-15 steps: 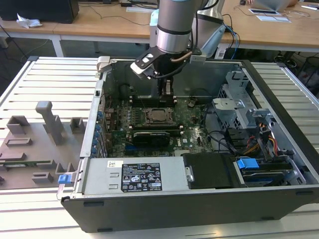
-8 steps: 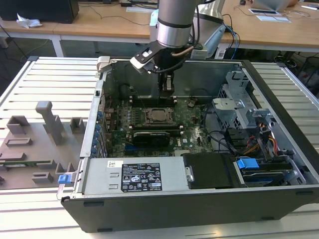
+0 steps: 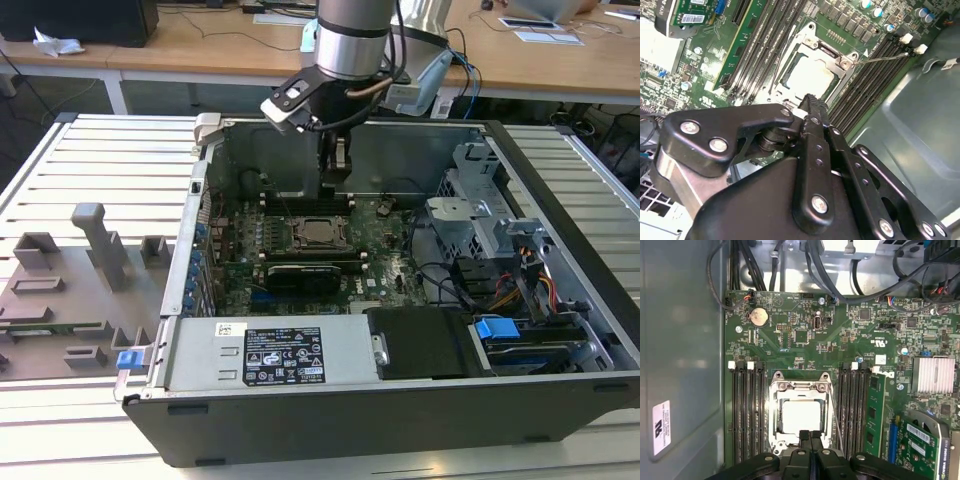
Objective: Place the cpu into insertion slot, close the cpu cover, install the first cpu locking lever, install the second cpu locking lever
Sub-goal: 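Close the cpu cover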
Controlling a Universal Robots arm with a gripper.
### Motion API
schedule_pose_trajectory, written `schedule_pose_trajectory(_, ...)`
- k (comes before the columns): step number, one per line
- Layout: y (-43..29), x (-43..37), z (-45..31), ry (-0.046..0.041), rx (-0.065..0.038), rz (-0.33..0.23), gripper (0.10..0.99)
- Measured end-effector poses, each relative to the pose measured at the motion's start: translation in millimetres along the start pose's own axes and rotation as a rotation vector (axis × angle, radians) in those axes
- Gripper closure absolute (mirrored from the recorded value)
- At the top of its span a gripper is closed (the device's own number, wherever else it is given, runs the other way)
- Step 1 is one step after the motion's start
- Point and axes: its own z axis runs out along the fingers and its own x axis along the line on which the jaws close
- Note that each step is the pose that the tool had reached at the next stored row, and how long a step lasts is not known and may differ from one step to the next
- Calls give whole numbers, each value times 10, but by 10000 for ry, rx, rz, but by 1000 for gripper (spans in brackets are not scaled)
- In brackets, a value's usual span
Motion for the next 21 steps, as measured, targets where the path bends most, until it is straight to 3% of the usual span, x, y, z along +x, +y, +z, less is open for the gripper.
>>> schedule_pose_trajectory(5,-4,-3,-70,0,0,0,980)
schedule_pose_trajectory(11,-12,-10,-225,1,0,0,980)
schedule_pose_trajectory(21,-12,-10,-230,1,0,0,980)
